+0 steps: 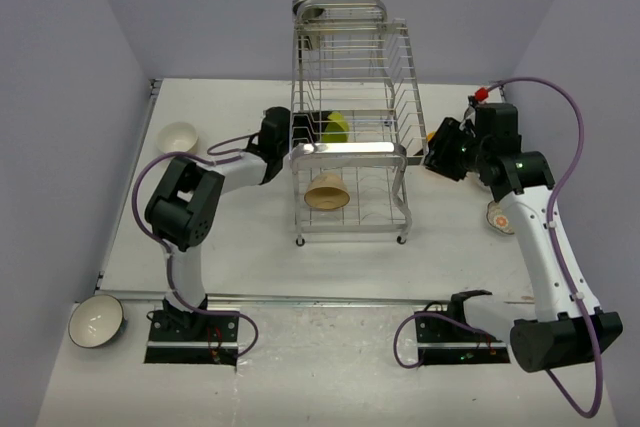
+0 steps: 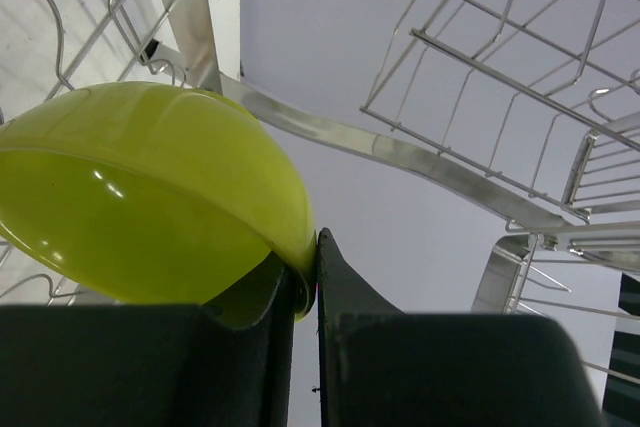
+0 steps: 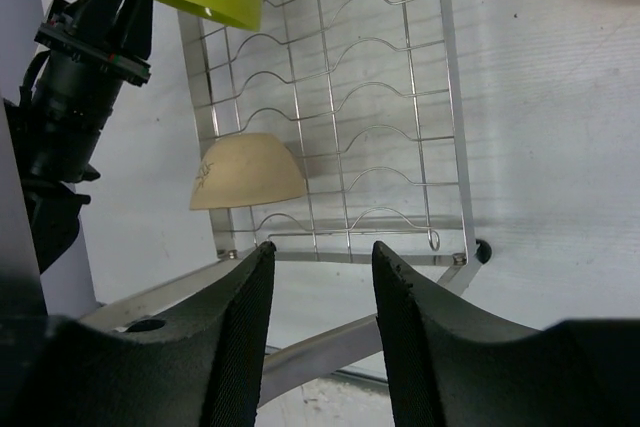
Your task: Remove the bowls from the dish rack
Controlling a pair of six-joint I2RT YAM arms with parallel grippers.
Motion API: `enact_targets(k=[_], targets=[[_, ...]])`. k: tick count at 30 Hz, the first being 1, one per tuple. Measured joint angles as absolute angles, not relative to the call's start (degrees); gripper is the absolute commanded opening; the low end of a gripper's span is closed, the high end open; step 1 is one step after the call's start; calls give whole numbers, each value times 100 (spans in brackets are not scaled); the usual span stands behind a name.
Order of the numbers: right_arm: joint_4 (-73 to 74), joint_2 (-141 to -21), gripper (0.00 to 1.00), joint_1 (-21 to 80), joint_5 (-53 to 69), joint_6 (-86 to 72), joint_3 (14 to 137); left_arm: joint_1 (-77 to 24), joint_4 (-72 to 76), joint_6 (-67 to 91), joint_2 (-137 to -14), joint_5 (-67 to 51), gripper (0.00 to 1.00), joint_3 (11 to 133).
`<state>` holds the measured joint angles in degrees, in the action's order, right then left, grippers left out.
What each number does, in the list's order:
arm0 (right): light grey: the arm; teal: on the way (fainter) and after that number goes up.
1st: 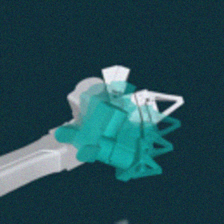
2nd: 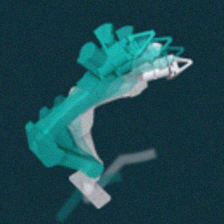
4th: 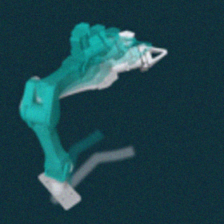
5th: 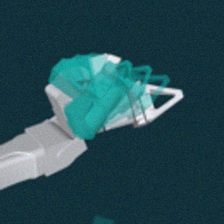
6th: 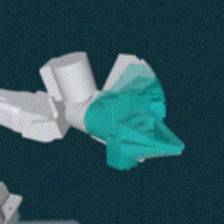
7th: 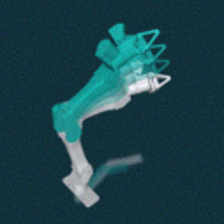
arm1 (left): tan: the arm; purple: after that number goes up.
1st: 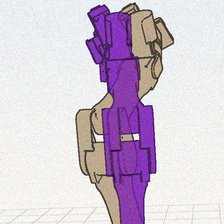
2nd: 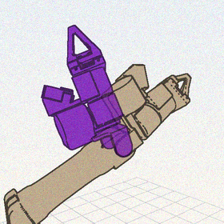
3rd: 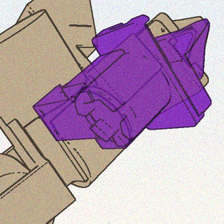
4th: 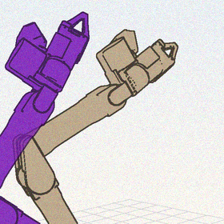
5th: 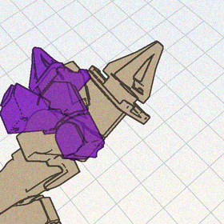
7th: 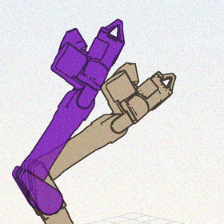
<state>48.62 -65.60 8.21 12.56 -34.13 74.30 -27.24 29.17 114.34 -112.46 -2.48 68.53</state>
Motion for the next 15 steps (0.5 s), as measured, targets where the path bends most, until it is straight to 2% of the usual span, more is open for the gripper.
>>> enact_targets(k=[5, 11, 15], targets=[[4895, -6425, 40, 639, 1398, -3603, 7159, -2580, 2906, 11336, -10978, -580, 0, 6650], [4969, -6370, 40, 572, 1660, -3734, 6466, -2088, 2663, 10866, -10215, -1050, 0, 6412], [4976, -6372, 40, 572, 1754, -3739, 6429, -1531, 2248, 10374, -9546, -1343, 0, 6287]])
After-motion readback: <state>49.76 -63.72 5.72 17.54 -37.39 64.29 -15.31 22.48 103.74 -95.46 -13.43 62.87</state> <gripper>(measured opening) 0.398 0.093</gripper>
